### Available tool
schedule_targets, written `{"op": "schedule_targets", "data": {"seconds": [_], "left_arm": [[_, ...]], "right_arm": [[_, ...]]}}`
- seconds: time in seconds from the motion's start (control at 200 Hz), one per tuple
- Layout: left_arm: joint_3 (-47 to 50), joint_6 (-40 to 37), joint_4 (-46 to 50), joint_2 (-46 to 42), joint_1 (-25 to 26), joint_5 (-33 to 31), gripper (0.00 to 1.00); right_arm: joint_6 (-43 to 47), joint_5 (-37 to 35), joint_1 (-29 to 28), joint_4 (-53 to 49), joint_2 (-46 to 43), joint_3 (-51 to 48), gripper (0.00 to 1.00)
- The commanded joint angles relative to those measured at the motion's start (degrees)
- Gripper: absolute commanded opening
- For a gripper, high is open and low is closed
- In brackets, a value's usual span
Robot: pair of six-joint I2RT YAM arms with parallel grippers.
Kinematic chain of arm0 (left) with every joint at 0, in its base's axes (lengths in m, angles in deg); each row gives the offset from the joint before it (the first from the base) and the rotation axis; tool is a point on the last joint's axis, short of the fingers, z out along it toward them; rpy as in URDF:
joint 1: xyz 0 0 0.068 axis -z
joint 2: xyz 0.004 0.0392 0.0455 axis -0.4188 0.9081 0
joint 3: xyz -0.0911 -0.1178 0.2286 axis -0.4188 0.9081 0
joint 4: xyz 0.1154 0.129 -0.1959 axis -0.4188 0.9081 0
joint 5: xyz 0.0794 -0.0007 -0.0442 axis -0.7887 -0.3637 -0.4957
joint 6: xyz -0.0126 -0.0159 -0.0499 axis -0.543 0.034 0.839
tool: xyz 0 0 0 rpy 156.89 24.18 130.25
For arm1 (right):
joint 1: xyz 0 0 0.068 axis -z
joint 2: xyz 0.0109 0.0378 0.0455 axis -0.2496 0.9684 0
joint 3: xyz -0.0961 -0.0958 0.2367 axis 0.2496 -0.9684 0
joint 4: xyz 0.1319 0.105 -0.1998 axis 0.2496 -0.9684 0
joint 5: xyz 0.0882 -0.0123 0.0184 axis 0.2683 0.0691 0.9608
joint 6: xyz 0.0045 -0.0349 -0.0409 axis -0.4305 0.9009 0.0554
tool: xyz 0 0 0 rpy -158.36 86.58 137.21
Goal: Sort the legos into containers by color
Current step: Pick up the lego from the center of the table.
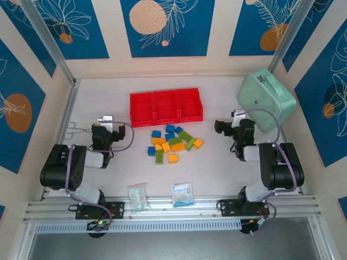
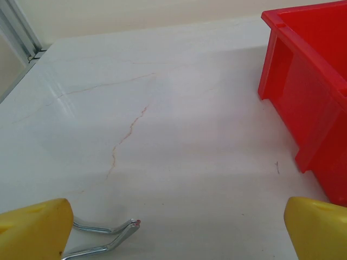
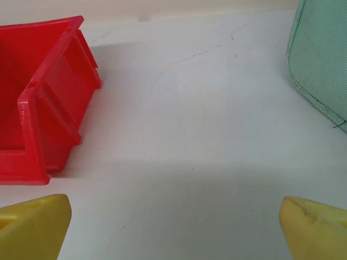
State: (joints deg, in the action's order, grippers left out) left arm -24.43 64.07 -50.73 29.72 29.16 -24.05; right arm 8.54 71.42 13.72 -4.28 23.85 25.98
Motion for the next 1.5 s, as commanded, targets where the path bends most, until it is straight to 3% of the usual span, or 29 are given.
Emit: {"op": "schedule_targets", "data": {"seconds": [0.0, 0.685, 0.98, 1.045, 1.126, 1.221, 1.296, 1.371, 1.496], "left_arm": [[-1.19, 0.03, -0.12, 0.11, 0.25, -0.42, 0.99], [-1.15, -0.13, -0.27, 0.12, 0.64, -0.92, 0.99], [3.65, -4.27, -10.91, 0.10, 6.00, -10.16, 0.99], [8.49, -6.58, -20.30, -0.26, 7.52, -10.68, 0.99], [8.97, -17.13, -24.89, -3.24, 18.17, -27.63, 0.99], [3.47, -23.32, -10.51, -12.63, 27.35, -37.70, 0.99], [-6.07, -14.44, 20.89, -22.23, 30.40, -43.24, 0.99], [-16.37, 2.71, 52.29, -30.04, 30.30, -41.96, 0.99], [-24.75, 11.35, 75.71, -38.05, 30.37, -31.33, 0.99]], "right_arm": [[0.79, 1.61, 0.15, 0.65, -0.28, 0.30, 0.99], [-0.04, 4.16, 1.46, -0.18, -0.27, 0.66, 0.99], [-0.04, -1.36, -0.35, 1.95, -2.78, -1.21, 1.00], [-0.66, -7.00, -2.18, -7.12, -10.01, -0.19, 1.00], [-7.74, -10.39, -2.08, -28.79, -20.98, 5.75, 1.00], [-12.69, -7.23, -0.49, -38.14, -31.48, 7.69, 1.00], [-12.67, -1.50, 0.79, -42.40, -37.21, 8.80, 0.99], [-11.64, 4.57, 1.06, -47.59, -39.82, 11.50, 0.97], [-2.47, 15.33, -2.00, -58.70, -38.99, 17.69, 0.93]]}}
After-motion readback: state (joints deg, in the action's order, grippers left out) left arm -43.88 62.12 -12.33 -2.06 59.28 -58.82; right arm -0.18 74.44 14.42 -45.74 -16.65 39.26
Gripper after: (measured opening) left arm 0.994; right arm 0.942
